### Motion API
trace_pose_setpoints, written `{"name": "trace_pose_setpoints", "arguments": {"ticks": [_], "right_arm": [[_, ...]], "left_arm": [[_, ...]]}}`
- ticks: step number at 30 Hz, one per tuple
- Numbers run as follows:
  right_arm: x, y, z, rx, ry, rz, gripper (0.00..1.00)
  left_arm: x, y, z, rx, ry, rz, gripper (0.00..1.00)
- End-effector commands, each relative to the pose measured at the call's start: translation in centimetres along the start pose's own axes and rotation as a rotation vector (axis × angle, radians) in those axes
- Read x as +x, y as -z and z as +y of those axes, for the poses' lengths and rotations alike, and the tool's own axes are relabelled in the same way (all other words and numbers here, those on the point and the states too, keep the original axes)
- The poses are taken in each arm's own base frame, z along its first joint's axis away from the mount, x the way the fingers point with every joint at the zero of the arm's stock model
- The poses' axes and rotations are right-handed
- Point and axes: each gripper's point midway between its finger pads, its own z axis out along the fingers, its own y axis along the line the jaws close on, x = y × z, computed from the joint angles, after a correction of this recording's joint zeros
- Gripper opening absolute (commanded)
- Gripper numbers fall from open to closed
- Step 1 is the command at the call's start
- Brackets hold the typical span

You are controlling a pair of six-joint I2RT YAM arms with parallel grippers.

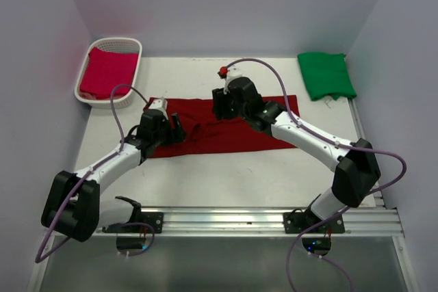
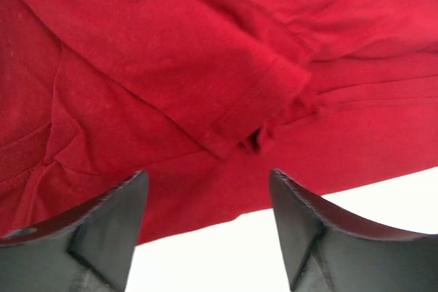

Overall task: Fold and stack the t-shirts
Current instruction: Fold the tshirt

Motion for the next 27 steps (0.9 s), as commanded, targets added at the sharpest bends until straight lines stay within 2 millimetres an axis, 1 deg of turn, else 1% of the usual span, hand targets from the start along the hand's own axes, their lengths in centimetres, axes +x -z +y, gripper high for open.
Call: {"name": "trace_pose_setpoints", "arguments": {"ticks": [1,2,3,9,11,16,20,22,23,27], "right_arm": [[0.1,0.8,-1.8,0.087,-0.023,-0.034,0.54],[0.3,0.9,-1.8,0.087,-0.027,-0.029,0.53],[0.6,1.1,-1.9,0.088,-0.027,-0.027,0.52],[1.1,1.4,-2.0,0.078,-0.023,-0.018,0.51],[1.2,1.4,-1.9,0.074,-0.017,-0.016,0.50],[1.4,1.3,-1.8,0.064,-0.010,-0.006,0.48],[1.7,1.1,-1.9,0.067,-0.007,0.001,0.47],[1.7,1.0,-1.9,0.068,-0.003,0.002,0.46],[1.7,1.0,-2.0,0.071,-0.003,0.003,0.46],[1.8,1.0,-2.0,0.073,0.002,0.005,0.44]], "left_arm": [[-0.6,-1.4,0.4,-0.049,-0.006,-0.044,0.73],[-0.2,-1.6,0.5,-0.060,-0.013,-0.033,0.71],[-0.6,-2.2,0.4,-0.063,-0.015,-0.050,0.67],[-0.4,-4.1,0.4,-0.092,-0.034,-0.042,0.64],[-0.3,-4.4,0.2,-0.091,-0.039,-0.040,0.63],[-1.0,-4.7,-0.7,-0.071,-0.044,-0.061,0.63],[-1.6,-4.6,-1.9,-0.034,-0.050,-0.076,0.62],[-1.5,-4.8,-2.3,-0.024,-0.054,-0.070,0.62],[-1.6,-5.1,-2.4,-0.028,-0.055,-0.066,0.61],[-1.0,-5.8,-2.2,-0.049,-0.056,-0.031,0.60]]}}
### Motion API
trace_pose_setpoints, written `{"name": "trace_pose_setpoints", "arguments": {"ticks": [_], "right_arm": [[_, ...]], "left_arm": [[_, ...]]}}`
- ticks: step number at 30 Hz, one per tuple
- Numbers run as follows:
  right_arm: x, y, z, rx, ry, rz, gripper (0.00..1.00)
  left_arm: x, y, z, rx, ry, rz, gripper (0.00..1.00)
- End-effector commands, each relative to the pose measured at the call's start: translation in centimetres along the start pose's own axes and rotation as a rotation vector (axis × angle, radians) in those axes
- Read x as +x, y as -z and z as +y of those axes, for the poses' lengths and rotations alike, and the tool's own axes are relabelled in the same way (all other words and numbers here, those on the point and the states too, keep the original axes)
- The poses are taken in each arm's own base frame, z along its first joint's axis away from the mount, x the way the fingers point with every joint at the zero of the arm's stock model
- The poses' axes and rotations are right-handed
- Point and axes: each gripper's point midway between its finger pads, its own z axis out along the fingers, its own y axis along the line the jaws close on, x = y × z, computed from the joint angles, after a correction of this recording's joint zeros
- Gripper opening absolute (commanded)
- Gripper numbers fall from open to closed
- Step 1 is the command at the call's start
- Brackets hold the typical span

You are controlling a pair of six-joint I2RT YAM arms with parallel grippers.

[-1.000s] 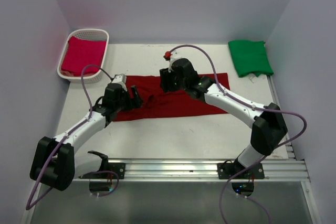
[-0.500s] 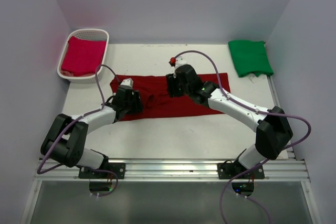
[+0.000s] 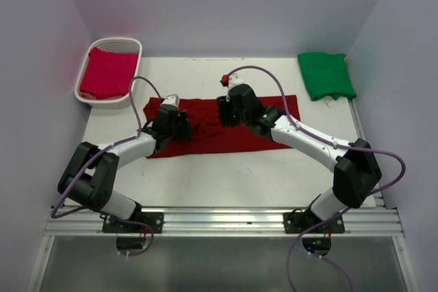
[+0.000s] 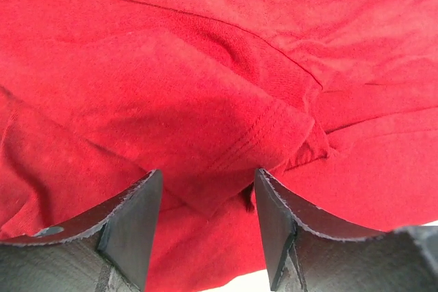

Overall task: Fold and stack the t-shirts
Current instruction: Fold the tshirt

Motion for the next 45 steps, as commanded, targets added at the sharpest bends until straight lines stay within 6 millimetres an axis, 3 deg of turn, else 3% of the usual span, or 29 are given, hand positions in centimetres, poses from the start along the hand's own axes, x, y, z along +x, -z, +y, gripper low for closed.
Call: {"name": "trace_pose_setpoints", "arguments": {"ticks": [1,8,11,15,20,22,26,28,34,45], "right_arm": [[-1.6,0.8,-0.2,0.004,-0.003,-0.054,0.44],[-1.6,0.9,-0.6,0.008,-0.008,-0.054,0.41],[-1.5,1.0,-0.8,0.011,-0.011,-0.053,0.41],[-1.4,1.0,-0.8,0.007,-0.015,-0.052,0.40],[-1.5,1.1,-0.9,0.006,-0.017,-0.053,0.39],[-1.5,1.2,-1.0,0.007,-0.018,-0.054,0.38],[-1.3,1.2,-1.0,0.006,-0.017,-0.051,0.38],[-1.2,1.1,-1.0,0.006,-0.017,-0.050,0.38],[-1.4,1.1,-0.9,0.000,-0.018,-0.049,0.38],[-0.9,1.0,-1.0,-0.001,-0.013,-0.029,0.38]], "left_arm": [[-1.7,-0.7,-1.2,0.018,0.009,-0.041,0.60],[-0.8,-1.3,-1.1,0.002,0.002,0.005,0.47],[-0.8,-1.1,-1.2,0.001,-0.002,0.006,0.32],[-0.9,-0.8,-0.9,-0.014,-0.006,0.004,0.20],[-1.4,-0.5,-0.9,-0.022,-0.008,-0.011,0.13],[-0.6,-0.1,-0.4,-0.047,-0.014,0.024,0.11],[-1.8,1.3,-0.4,-0.077,-0.026,0.009,0.05],[-3.3,2.2,-0.8,-0.083,-0.032,-0.023,0.04],[-4.6,3.8,-0.3,-0.141,-0.069,-0.017,0.06],[-3.1,4.8,2.5,-0.290,-0.122,0.076,0.09]]}}
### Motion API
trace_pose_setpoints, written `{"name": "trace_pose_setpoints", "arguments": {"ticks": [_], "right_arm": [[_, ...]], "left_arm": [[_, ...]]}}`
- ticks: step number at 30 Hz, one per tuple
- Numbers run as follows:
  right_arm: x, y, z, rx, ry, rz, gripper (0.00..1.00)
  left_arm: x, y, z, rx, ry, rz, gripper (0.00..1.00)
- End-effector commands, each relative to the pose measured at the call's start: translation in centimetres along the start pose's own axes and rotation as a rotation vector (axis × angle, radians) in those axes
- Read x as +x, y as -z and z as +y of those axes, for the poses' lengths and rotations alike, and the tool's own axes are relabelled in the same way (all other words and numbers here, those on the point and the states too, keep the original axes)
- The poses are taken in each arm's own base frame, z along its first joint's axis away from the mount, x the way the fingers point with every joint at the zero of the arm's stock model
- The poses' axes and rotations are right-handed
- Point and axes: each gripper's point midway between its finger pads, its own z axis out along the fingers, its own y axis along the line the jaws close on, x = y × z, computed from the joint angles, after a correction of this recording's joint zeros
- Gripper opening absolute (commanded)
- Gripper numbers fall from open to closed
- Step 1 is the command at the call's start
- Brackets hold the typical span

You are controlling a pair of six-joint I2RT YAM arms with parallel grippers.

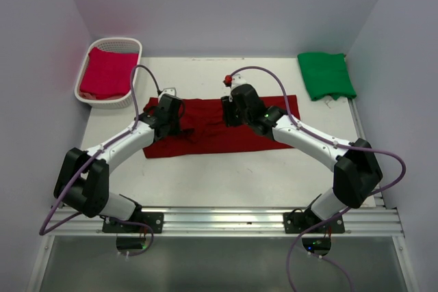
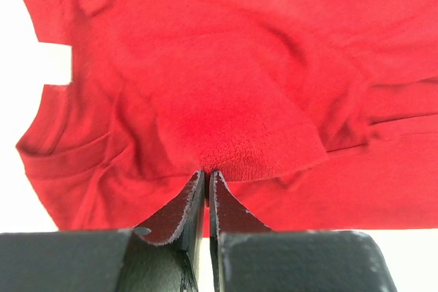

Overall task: Fold and stack the t-shirts
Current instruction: Fold the tshirt

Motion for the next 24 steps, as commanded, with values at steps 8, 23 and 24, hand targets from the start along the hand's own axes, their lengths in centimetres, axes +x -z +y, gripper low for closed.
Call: {"name": "trace_pose_setpoints", "arguments": {"ticks": [8,23,24], "right_arm": [[-1.7,1.5,0.1,-0.023,0.003,-0.044,0.37],[1.3,-1.1,3.3,-0.182,-0.023,0.093,0.37],[1.6,-1.5,3.6,-0.190,-0.029,0.108,0.37]], "left_arm": [[0.1,2.1,2.4,-0.114,-0.036,0.019,0.10],[3.0,2.1,4.4,-0.185,-0.061,0.097,0.21],[3.1,2.1,4.6,-0.199,-0.046,0.095,0.31]]}}
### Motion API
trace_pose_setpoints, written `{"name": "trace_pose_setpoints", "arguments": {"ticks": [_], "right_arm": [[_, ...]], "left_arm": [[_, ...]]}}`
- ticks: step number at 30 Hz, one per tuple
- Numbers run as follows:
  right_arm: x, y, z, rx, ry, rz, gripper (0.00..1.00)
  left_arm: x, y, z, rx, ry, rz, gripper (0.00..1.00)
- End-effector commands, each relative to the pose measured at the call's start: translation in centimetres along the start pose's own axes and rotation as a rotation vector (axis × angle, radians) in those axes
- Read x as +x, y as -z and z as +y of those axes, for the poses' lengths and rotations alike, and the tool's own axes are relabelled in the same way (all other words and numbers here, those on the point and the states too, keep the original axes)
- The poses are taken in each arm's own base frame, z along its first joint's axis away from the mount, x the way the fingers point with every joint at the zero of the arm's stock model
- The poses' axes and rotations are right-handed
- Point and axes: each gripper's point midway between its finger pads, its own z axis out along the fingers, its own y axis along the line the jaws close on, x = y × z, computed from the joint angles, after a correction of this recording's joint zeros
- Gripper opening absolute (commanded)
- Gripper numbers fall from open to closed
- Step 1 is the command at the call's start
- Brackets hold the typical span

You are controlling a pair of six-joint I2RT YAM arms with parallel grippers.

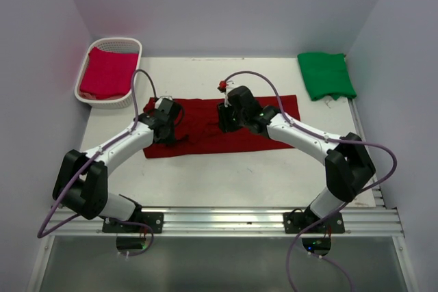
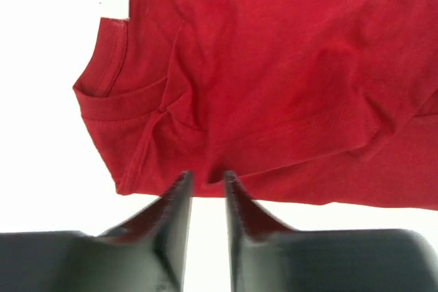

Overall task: Fold and stack the t-shirts
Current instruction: Fold the tshirt

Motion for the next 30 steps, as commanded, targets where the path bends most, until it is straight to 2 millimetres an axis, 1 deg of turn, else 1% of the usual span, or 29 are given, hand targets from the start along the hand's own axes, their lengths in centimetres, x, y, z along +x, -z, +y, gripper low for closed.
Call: {"name": "trace_pose_setpoints", "arguments": {"ticks": [1,2,3,4,5,6,8,9,10,11,12,13,14,15,16,17,18,19,20,21,22,24,27,30], "right_arm": [[-1.2,-0.5,2.3,-0.104,-0.025,-0.005,0.37],[-1.1,-0.6,2.5,-0.114,-0.027,0.000,0.37],[-1.1,-0.8,2.7,-0.123,-0.027,0.005,0.37],[-0.9,-1.2,2.9,-0.131,-0.031,0.014,0.37],[-0.7,-1.5,3.3,-0.156,-0.033,0.021,0.37],[-0.9,-1.6,3.8,-0.172,-0.032,0.021,0.37],[-0.4,-2.4,4.4,-0.193,-0.028,0.043,0.37],[-0.8,-2.5,5.1,-0.209,-0.022,0.041,0.37],[-0.2,-3.3,5.3,-0.213,-0.018,0.062,0.37],[-0.2,-3.5,5.7,-0.223,-0.013,0.067,0.37],[-0.6,-3.8,6.6,-0.240,-0.003,0.064,0.37],[-0.3,-4.0,7.0,-0.243,0.007,0.080,0.37],[0.3,-5.1,7.1,-0.236,0.011,0.105,0.37],[-0.2,-5.2,7.9,-0.248,0.023,0.098,0.37],[-0.2,-5.5,8.3,-0.253,0.029,0.103,0.37],[0.7,-6.5,8.3,-0.243,0.031,0.135,0.37],[0.3,-6.7,8.9,-0.252,0.038,0.131,0.37],[0.6,-7.1,9.0,-0.248,0.041,0.144,0.36],[0.2,-7.3,9.4,-0.249,0.045,0.140,0.36],[1.1,-8.0,9.5,-0.243,0.053,0.163,0.36],[1.3,-8.3,9.6,-0.238,0.058,0.172,0.36],[1.9,-8.8,9.7,-0.215,0.070,0.186,0.36],[2.4,-9.2,9.5,-0.184,0.080,0.195,0.36],[2.9,-9.7,8.9,-0.142,0.099,0.207,0.36]], "left_arm": [[0.1,0.7,1.1,-0.044,0.033,-0.023,0.44],[0.0,0.8,1.4,-0.061,0.048,-0.030,0.65],[0.0,0.9,1.5,-0.063,0.057,-0.038,0.81],[-0.2,1.3,1.6,-0.057,0.071,-0.054,0.94],[-0.4,1.6,1.7,-0.051,0.080,-0.067,1.00],[-0.9,1.8,1.6,-0.042,0.095,-0.088,1.00],[-1.6,2.6,1.3,-0.006,0.125,-0.128,1.00],[-1.9,2.8,1.2,0.003,0.134,-0.139,1.00],[-2.2,3.2,1.2,0.014,0.144,-0.157,1.00],[-2.6,3.4,1.1,0.023,0.159,-0.173,1.00],[-2.7,3.6,1.1,0.028,0.165,-0.180,1.00],[-3.0,3.9,1.1,0.034,0.176,-0.193,1.00],[-3.3,4.2,1.0,0.044,0.187,-0.205,1.00],[-3.5,4.4,0.9,0.051,0.197,-0.215,1.00],[-3.8,4.7,1.0,0.058,0.207,-0.228,1.00],[-4.0,5.0,0.9,0.065,0.217,-0.239,1.00],[-4.2,5.2,1.0,0.069,0.223,-0.248,1.00],[-4.5,5.6,1.0,0.077,0.232,-0.263,1.00],[-4.6,5.8,1.1,0.080,0.238,-0.270,1.00],[-4.7,5.9,1.1,0.080,0.241,-0.276,1.00],[-5.1,6.4,1.2,0.089,0.250,-0.290,1.00],[-5.2,6.7,1.3,0.088,0.252,-0.299,1.00],[-5.4,7.0,1.5,0.088,0.258,-0.311,1.00],[-5.6,7.2,1.5,0.091,0.259,-0.317,1.00]]}}
